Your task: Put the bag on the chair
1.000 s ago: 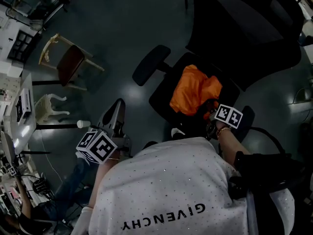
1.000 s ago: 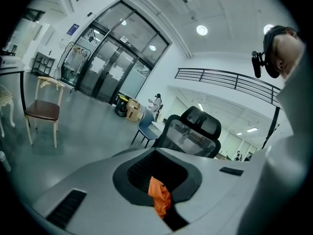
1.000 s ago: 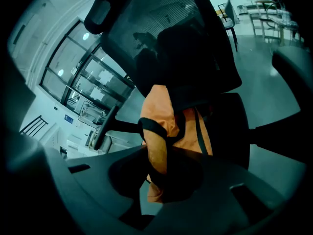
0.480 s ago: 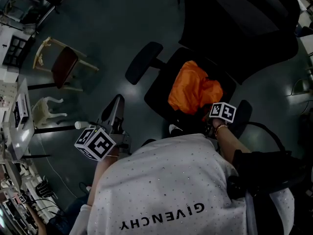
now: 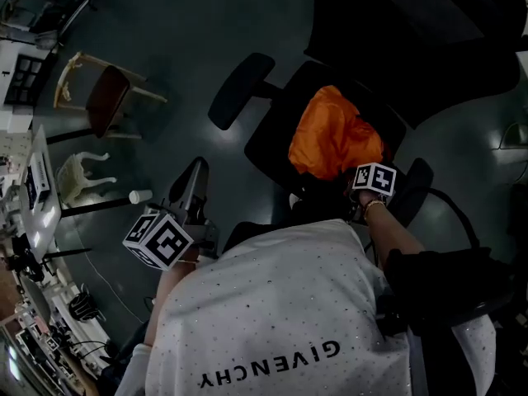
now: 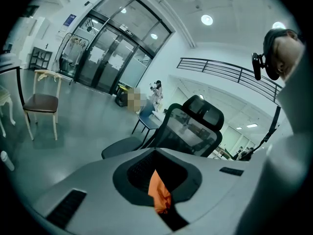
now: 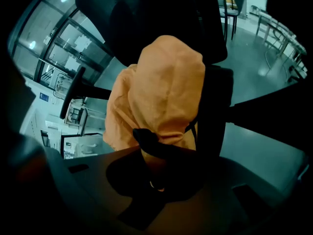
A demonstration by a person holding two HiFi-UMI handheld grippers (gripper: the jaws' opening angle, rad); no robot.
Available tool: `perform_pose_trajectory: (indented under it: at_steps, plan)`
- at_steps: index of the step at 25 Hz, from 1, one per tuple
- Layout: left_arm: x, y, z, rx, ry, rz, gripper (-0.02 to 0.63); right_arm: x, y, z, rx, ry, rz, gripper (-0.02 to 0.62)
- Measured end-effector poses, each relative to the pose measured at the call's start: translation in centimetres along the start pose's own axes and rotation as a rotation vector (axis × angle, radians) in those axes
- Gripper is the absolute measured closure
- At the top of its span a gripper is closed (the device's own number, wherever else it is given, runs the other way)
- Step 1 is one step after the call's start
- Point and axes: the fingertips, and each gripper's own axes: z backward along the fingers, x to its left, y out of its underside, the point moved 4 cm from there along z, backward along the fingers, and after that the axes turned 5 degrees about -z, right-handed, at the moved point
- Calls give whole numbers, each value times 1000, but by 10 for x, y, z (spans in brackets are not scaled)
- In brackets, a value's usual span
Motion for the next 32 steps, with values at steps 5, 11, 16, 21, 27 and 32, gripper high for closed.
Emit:
perform_pose_trajectory:
  at_steps: [5,11,16,21,27,32]
  plan:
    - [3,6,-7,9,0,-11,604,-6,3,-14,10,-10,13,517]
    - [12,2,-2,-26,-12,-13,604,-16,5,-22,6,-19,26,471]
    - [25,-6,11,-91,-52,4,604,-18,2,-18,29,15,91,462]
    - [25,-10,18,-145,-56,26,604,-16,-11,-11,0,117,155,462]
    - [27,0,27,-167,-59,48,604,-15,-13,-4,-28,142,158,436]
    - [24,3,35,-181,-49,50,604,-13,-14,1,-31,148,155,357]
